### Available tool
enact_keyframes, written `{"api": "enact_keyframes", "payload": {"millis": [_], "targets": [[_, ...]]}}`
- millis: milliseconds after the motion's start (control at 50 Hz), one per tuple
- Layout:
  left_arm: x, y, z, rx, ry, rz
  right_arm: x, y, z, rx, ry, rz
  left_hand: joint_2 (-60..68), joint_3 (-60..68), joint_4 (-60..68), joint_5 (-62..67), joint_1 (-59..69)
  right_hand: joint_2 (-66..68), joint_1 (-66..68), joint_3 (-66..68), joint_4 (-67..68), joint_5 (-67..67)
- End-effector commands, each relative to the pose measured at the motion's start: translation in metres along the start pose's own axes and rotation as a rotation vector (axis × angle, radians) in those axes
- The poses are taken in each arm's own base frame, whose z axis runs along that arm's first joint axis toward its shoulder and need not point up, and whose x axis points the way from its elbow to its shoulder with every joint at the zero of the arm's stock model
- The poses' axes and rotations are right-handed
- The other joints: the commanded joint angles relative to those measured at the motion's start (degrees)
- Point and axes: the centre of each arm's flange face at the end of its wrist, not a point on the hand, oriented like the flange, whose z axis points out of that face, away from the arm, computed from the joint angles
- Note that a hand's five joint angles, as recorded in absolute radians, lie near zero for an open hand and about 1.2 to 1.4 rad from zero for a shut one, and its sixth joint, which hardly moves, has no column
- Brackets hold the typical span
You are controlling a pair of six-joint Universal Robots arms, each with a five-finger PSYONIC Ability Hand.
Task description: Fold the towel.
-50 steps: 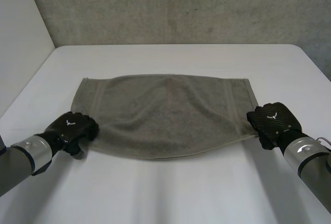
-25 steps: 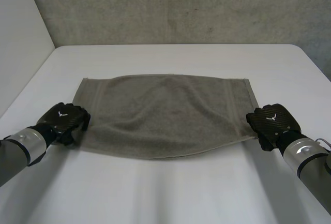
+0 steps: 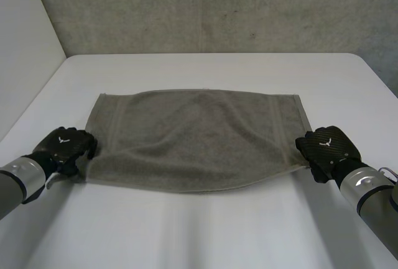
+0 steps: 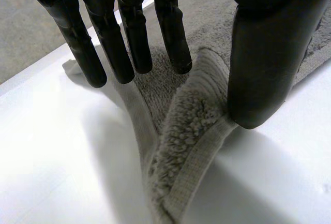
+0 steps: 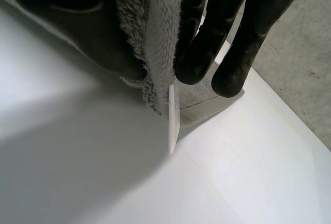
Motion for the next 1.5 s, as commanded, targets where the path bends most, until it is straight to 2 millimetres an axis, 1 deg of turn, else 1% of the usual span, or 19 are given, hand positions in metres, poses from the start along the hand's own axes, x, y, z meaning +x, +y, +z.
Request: {"api": "enact_keyframes", "payload": {"millis": [20, 300, 340, 380, 460, 500, 540, 640, 720, 880, 980, 1120, 1160, 1240, 1280, 1340, 1380, 1420, 1500], "targets": [[-0.007, 0.005, -0.005, -0.014, -0.021, -0.016, -0.001, 0.001, 0.0, -0.002, -0.002, 0.0, -0.19, -0.09, 0.12, -0.26, -0.23, 3.26, 3.5, 2.93, 2.8, 3.05], [-0.008, 0.008, -0.006, -0.022, -0.024, -0.024, -0.002, 0.0, 0.0, -0.002, -0.004, -0.007, 2.0, 2.09, 2.3, 1.93, 1.96, 3.26, 3.5, 2.93, 2.8, 3.05], [-0.008, 0.007, -0.006, -0.018, -0.024, -0.026, -0.001, 0.0, 0.0, -0.002, 0.0, -0.007, 36.12, 36.22, 36.43, 36.05, 36.08, 3.26, 3.5, 2.93, 2.8, 3.05], [-0.009, 0.006, -0.006, -0.016, -0.026, -0.028, 0.002, -0.002, 0.0, 0.005, 0.008, -0.006, 41.95, 42.05, 42.26, 41.88, 41.91, 3.26, 3.5, 2.93, 2.8, 3.05], [-0.008, 0.002, -0.006, -0.01, -0.027, -0.025, 0.008, -0.006, 0.001, 0.016, 0.028, 0.007, 42.01, 42.11, 42.32, 41.94, 41.97, 3.26, 3.5, 2.93, 2.8, 3.05], [-0.011, -0.011, -0.014, 0.011, -0.037, -0.01, 0.013, -0.012, -0.001, 0.031, 0.045, 0.003, 42.01, 42.11, 42.32, 41.94, 41.97, 3.26, 3.5, 2.93, 2.8, 3.05], [-0.012, -0.019, -0.019, 0.024, -0.045, -0.003, 0.026, -0.037, -0.012, 0.105, 0.101, -0.021, 42.01, 42.11, 42.32, 41.94, 41.97, 3.26, 3.5, 2.93, 2.8, 3.05], [-0.017, -0.041, -0.033, 0.075, -0.083, 0.03, 0.039, -0.062, -0.028, 0.158, 0.143, -0.034, 42.01, 42.11, 42.32, 41.94, 41.97, 3.26, 3.5, 2.93, 2.8, 3.05], [-0.021, -0.061, -0.051, 0.131, -0.127, 0.03, 0.047, -0.066, -0.036, 0.138, 0.146, -0.023, 42.01, 42.11, 42.32, 41.94, 41.97, 3.26, 3.5, 2.93, 2.8, 3.05], [-0.016, -0.078, -0.078, 0.189, -0.139, -0.039, 0.049, -0.073, -0.064, 0.069, 0.126, -0.009, 42.01, 42.11, 42.32, 41.94, 41.97, 3.26, 3.5, 2.93, 2.8, 3.05], [-0.014, -0.078, -0.091, 0.188, -0.127, -0.074, 0.055, -0.08, -0.079, 0.052, 0.139, -0.022, 42.01, 42.11, 42.32, 41.94, 41.97, 3.26, 3.5, 2.93, 2.8, 3.05], [-0.009, -0.076, -0.1, 0.164, -0.064, -0.129, 0.061, -0.081, -0.079, 0.041, 0.118, -0.115, 42.01, 42.11, 42.32, 41.94, 41.97, 3.26, 3.5, 2.93, 2.8, 3.05], [-0.009, -0.078, -0.099, 0.177, -0.03, -0.134, 0.063, -0.084, -0.077, 0.056, 0.118, -0.127, 42.01, 42.11, 42.32, 41.94, 41.97, 3.26, 3.5, 2.93, 2.8, 3.05], [-0.013, -0.079, -0.091, 0.175, -0.005, -0.145, 0.065, -0.073, -0.046, 0.023, 0.068, -0.093, 42.01, 42.11, 42.32, 41.94, 41.97, 3.26, 3.5, 2.93, 2.8, 3.05], [-0.013, -0.077, -0.072, 0.161, 0.053, -0.156, 0.067, -0.069, -0.034, 0.009, 0.054, -0.08, 42.01, 42.11, 42.32, 41.94, 41.97, 3.26, 3.5, 2.93, 2.8, 3.05], [-0.007, -0.079, -0.061, 0.161, 0.098, -0.154, 0.063, -0.068, -0.014, -0.007, 0.027, -0.063, 42.01, 42.11, 42.32, 41.94, 41.97, 3.26, 3.5, 2.93, 2.8, 3.05], [-0.001, -0.076, -0.034, 0.127, 0.147, -0.175, 0.058, -0.067, -0.003, -0.018, 0.013, -0.057, 42.01, 42.11, 42.32, 41.94, 41.97, 3.26, 3.5, 2.93, 2.8, 3.05], [-0.001, -0.074, -0.02, 0.102, 0.147, -0.186, 0.049, -0.065, 0.018, -0.045, 0.009, -0.054, 42.01, 42.11, 42.32, 41.94, 41.97, 3.26, 3.5, 2.93, 2.8, 3.05], [-0.015, -0.061, 0.018, 0.033, 0.082, -0.211, 0.049, -0.059, 0.037, -0.067, 0.039, -0.042, 42.01, 42.11, 42.32, 41.94, 41.97, 3.26, 3.5, 2.93, 2.8, 3.05]]}}
